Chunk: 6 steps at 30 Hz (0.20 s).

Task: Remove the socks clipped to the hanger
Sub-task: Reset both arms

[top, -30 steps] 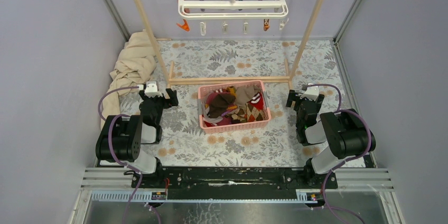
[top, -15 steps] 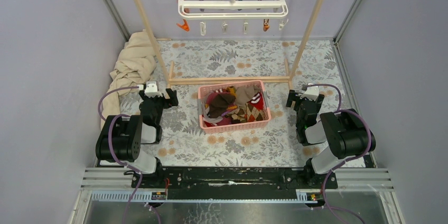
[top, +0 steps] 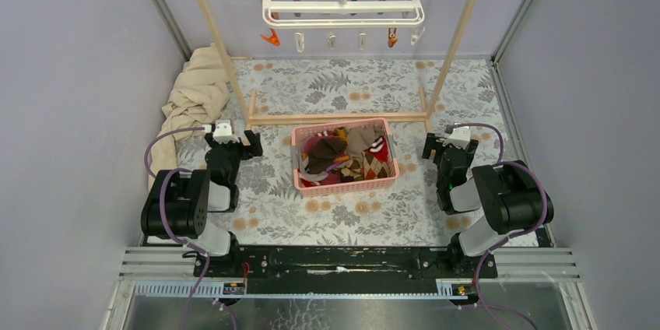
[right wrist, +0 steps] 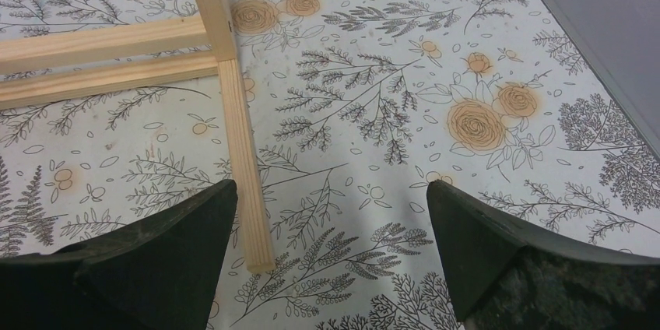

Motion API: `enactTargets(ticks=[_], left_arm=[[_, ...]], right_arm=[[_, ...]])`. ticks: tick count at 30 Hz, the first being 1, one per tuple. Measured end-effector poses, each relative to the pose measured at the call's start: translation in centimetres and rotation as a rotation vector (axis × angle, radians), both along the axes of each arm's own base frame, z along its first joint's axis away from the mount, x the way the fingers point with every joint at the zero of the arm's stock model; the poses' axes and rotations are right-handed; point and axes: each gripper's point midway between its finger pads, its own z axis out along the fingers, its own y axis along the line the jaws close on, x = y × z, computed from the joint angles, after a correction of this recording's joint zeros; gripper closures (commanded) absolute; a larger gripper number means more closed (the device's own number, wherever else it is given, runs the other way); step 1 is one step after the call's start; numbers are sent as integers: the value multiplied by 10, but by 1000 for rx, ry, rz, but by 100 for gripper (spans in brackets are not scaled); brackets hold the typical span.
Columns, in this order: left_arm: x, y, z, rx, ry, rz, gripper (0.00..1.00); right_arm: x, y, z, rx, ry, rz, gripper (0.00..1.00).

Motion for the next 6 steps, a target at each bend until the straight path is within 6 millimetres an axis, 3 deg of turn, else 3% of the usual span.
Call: enactTargets(ticks=[6], left_arm=[[0,0,0,0,0,2,1]], right_arm=[[0,-2,-2,4,9,-6,1]])
